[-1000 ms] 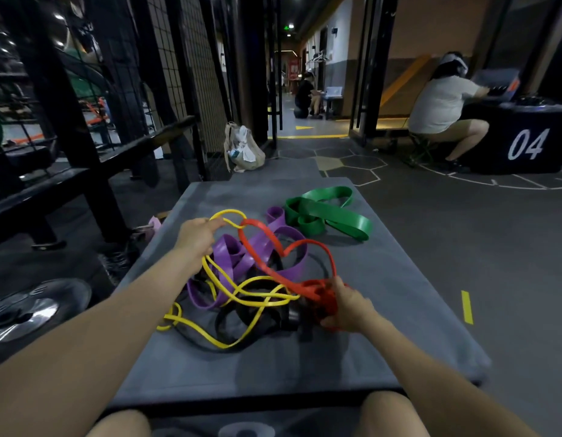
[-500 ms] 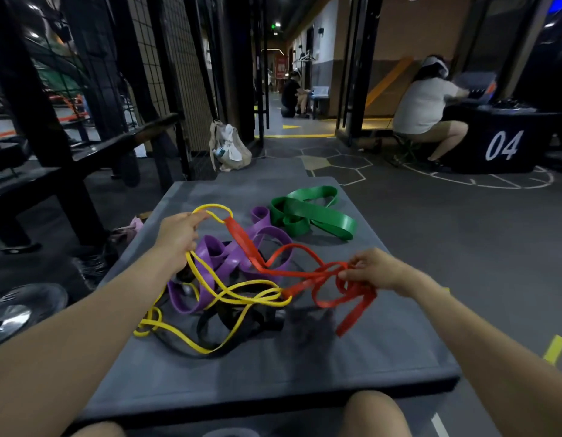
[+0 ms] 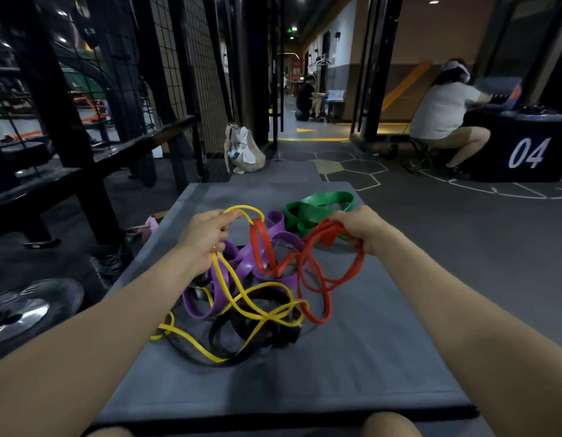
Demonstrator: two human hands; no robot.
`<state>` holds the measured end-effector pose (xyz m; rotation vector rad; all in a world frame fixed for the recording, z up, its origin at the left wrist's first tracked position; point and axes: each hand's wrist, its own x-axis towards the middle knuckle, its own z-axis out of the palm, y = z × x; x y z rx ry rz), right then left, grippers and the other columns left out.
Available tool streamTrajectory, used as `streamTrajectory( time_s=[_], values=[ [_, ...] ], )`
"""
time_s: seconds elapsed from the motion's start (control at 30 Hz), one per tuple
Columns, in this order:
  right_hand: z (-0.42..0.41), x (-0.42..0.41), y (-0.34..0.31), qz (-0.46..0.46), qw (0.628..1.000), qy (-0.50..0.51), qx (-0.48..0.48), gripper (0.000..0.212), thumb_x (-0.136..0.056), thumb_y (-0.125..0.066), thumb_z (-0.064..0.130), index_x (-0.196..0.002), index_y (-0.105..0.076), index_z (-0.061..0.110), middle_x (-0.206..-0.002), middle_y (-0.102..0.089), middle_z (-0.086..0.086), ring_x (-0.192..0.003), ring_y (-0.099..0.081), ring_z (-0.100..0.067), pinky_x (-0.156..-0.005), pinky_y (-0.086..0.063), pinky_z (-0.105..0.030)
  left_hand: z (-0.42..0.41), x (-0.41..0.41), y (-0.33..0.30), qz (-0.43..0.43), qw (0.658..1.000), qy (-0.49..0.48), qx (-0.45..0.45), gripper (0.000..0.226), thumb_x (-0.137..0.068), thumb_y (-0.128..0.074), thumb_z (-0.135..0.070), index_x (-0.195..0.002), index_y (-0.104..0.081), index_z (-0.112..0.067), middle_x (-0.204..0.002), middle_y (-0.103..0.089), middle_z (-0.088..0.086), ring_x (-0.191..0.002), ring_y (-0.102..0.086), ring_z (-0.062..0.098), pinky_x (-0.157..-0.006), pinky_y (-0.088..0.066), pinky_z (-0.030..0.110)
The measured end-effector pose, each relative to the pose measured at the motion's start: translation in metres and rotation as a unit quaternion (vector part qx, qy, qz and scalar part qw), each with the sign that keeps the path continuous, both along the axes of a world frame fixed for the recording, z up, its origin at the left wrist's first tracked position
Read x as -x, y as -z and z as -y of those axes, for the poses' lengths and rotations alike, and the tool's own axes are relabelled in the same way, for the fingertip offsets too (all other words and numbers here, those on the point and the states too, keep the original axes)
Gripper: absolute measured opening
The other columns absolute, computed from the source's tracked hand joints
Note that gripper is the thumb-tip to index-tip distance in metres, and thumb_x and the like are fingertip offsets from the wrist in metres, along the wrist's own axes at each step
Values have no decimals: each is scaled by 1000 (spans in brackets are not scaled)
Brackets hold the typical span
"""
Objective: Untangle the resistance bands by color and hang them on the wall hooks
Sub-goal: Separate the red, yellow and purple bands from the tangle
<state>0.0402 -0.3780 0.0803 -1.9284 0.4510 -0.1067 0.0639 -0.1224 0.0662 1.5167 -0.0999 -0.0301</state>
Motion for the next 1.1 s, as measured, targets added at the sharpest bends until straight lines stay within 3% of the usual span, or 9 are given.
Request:
streamTrajectory(
  time_s=[0.07,0.13,0.23,0.3,0.43,0.6,0.77,0.93,1.1],
  values=[
    [-12,-16,12,36,994,60,-83,29,-87,-57,20,-63,-44,10,-53,-40,-6,-28,-34,-11,-32,-23,-14,-1,-2,2,-4,1000,1,6,15,-92,-54,-15,-82,-64,-12,-62,-26,-2,-34,-21,0,-31,-14,12],
    [-23,-30,32,62,989,101,-87,32,-89,-55,24,-65,-49,5,-57,-47,-8,-37,-42,-15,-36,-30,-20,-3,-5,4,-12,1000,2,17,15,-93,-53,-15,-82,-64,-12,-62,-25,-3,-35,-21,0,-31,-13,12],
    [-35,-38,81,47,994,95,29,40,-95,-47,32,-99,-57,-6,-93,-61,-23,-82,-59,-35,-70,-43,-36,-6,-10,8,-24,999,4,30,16,-94,-51,-14,-83,-63,-11,-62,-24,-3,-33,-21,-1,-31,-12,12],
    [-39,-31,113,-12,994,4,106,41,-100,-36,30,-114,-51,-6,-115,-58,-27,-111,-55,-40,-88,-42,-39,-8,-14,12,-29,999,5,36,16,-94,-50,-14,-84,-63,-10,-62,-24,-3,-32,-21,0,-30,-13,12],
    [-20,-26,151,-119,948,-119,271,38,-100,-29,23,-123,-53,3,-125,-56,-21,-117,-51,-38,-96,-40,-38,-15,-20,19,-30,999,1,26,14,-93,-52,-15,-86,-63,-9,-62,-26,-2,-32,-22,1,-31,-14,13],
    [18,-18,149,-110,866,-70,483,34,-93,-40,32,-112,-63,14,-128,-42,-24,-120,-30,-39,-102,-24,-41,-16,-22,18,-34,999,-12,17,15,-93,-51,-15,-87,-64,-9,-62,-27,-3,-31,-23,2,-31,-14,12],
    [26,-2,147,-142,856,-1,498,30,-90,-50,20,-119,-58,16,-149,-11,-21,-133,-19,-40,-110,-25,-43,-23,-15,11,-34,999,-27,7,17,-94,-50,-14,-83,-62,-10,-62,-27,-2,-31,-22,1,-30,-13,12],
    [42,6,145,-177,897,-84,397,31,-86,-50,11,-116,-56,6,-122,-58,-17,-111,-57,-33,-88,-49,-37,-31,-11,5,-32,999,-36,0,17,-94,-51,-16,-83,-62,-10,-63,-27,-2,-31,-21,1,-31,-12,12],
    [30,16,101,-59,941,-43,332,10,-79,-51,-2,-74,-60,-2,-80,-65,-20,-85,-63,-35,-66,-47,-34,-26,-7,8,-44,998,-41,-12,13,-92,-54,-12,-82,-62,-7,-63,-27,0,-30,-21,0,-30,-13,11]
  ],
)
